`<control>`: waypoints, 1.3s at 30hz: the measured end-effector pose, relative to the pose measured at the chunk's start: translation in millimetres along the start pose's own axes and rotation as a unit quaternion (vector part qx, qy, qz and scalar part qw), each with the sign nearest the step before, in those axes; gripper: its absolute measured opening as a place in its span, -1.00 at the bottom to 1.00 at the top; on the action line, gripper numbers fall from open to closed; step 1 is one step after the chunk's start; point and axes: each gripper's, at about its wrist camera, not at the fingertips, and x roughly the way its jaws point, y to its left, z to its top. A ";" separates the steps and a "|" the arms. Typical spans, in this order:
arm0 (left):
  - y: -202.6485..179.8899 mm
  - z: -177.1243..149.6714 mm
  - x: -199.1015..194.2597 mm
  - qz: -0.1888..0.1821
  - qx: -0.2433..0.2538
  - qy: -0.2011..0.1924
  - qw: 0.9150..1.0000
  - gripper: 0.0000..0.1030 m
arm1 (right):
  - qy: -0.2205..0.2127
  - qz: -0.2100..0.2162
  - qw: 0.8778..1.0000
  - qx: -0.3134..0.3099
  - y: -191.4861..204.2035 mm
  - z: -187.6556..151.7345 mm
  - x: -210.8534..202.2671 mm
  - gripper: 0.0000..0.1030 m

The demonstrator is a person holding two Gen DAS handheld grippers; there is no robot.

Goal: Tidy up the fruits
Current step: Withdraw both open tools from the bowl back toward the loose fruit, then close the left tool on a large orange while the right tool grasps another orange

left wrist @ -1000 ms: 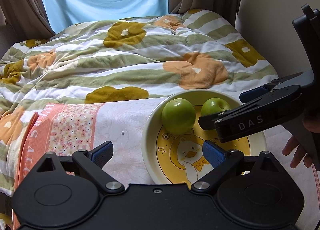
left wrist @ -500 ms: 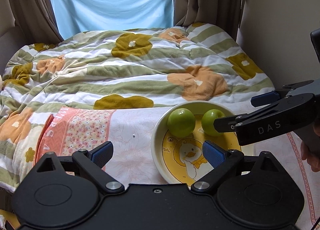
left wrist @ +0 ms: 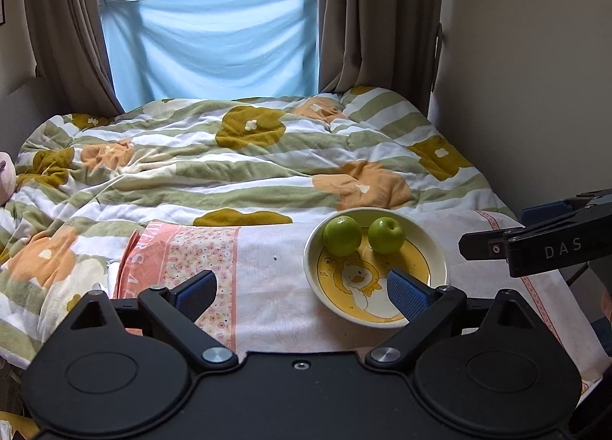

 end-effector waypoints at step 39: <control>-13.1 -152.6 67.5 -0.079 0.033 0.103 0.991 0.40 | 0.032 -0.123 0.981 0.147 6.1 -190.2 12.8 1.00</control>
